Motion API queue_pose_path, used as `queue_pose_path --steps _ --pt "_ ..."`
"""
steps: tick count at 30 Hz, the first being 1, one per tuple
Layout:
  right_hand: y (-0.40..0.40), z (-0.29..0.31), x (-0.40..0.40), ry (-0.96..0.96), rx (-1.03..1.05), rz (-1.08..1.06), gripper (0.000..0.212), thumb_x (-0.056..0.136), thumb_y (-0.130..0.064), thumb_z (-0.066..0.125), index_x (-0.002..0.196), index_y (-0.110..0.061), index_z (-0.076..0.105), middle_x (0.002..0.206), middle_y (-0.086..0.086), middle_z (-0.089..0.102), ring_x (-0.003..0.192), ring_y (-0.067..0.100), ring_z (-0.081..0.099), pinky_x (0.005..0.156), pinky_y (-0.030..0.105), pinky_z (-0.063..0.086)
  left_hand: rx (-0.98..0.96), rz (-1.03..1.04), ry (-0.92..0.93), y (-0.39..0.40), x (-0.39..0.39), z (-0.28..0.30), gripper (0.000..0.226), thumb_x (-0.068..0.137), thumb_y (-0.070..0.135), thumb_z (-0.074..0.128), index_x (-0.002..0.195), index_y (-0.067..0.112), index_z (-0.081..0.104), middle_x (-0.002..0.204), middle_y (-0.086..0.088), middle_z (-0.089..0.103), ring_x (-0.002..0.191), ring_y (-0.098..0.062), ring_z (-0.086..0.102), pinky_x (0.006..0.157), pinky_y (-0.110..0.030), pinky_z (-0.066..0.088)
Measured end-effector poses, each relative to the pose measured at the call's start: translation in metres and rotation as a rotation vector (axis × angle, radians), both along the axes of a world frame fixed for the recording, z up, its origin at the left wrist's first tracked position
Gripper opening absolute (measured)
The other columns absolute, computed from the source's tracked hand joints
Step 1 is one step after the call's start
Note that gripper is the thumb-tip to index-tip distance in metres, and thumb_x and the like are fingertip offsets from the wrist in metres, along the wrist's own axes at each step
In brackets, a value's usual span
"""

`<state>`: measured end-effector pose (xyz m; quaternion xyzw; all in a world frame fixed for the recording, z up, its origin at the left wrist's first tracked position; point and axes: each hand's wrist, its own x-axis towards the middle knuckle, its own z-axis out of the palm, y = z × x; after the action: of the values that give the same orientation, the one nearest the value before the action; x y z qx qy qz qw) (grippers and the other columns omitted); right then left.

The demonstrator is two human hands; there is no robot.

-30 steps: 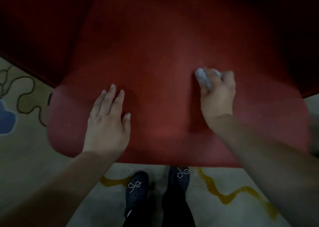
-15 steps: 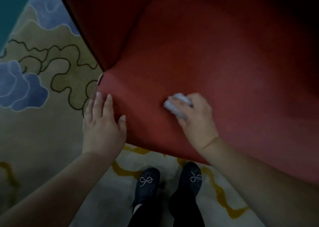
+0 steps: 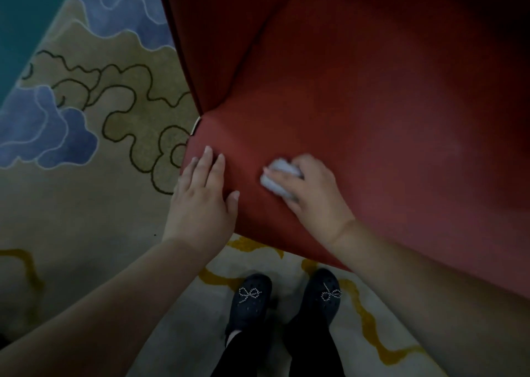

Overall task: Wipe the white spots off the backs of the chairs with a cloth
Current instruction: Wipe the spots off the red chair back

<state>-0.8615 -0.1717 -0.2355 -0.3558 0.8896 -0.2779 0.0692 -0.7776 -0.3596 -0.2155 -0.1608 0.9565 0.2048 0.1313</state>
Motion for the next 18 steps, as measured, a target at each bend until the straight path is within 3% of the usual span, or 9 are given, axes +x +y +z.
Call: queue_pose_path --steps 3,7,10,13,18 --pt "0.053 0.002 0.004 0.019 0.047 -0.045 0.053 0.072 0.002 0.076 0.12 -0.02 0.068 0.088 0.01 0.051 0.077 0.021 0.047 0.069 0.031 0.04 0.019 -0.037 -0.018 0.003 0.0 0.011 0.065 0.095 0.04 0.039 0.152 0.018 0.017 0.161 0.0 0.006 0.147 -0.019 0.002 0.12 -0.041 0.012" --pt "0.092 0.025 -0.012 -0.094 0.005 -0.482 0.041 0.083 -0.006 0.071 0.121 -0.021 0.066 0.099 0.007 0.047 0.078 0.034 0.059 0.069 0.039 0.055 0.004 -0.064 -0.01 0.008 -0.013 0.043 0.063 0.096 0.038 0.042 0.151 0.016 0.021 0.16 -0.003 0.011 0.147 -0.02 0.004 0.12 -0.042 0.013" --pt "0.093 0.059 -0.022 -0.278 -0.136 -0.802 0.034 0.091 -0.02 0.064 0.125 -0.024 0.063 0.11 -0.001 0.042 0.057 0.021 0.06 0.043 0.021 0.049 0.009 -0.085 0.012 0.014 -0.026 0.077 0.059 0.096 0.035 0.045 0.148 0.015 0.029 0.158 -0.005 0.02 0.146 -0.023 0.009 0.119 -0.04 0.012" --pt "0.09 0.105 -0.025 -0.323 -0.269 -0.847 0.03 0.091 -0.024 0.066 0.121 -0.026 0.064 0.098 -0.011 0.04 0.043 0.006 0.055 0.034 0.013 0.04 -0.03 -0.132 0.03 0.023 -0.037 0.115 0.058 0.095 0.034 0.046 0.147 0.014 0.031 0.156 -0.006 0.024 0.145 -0.024 0.013 0.119 -0.042 0.015" --pt "0.102 0.191 -0.014 -0.349 -0.309 -0.842 0.031 0.09 -0.019 0.065 0.121 -0.024 0.064 0.099 -0.003 0.044 0.051 -0.011 0.055 0.042 0.002 0.037 -0.122 -0.245 0.018 0.036 -0.045 0.183 0.058 0.096 0.038 0.042 0.149 0.017 0.029 0.157 -0.003 0.022 0.145 -0.023 0.014 0.118 -0.041 0.015"
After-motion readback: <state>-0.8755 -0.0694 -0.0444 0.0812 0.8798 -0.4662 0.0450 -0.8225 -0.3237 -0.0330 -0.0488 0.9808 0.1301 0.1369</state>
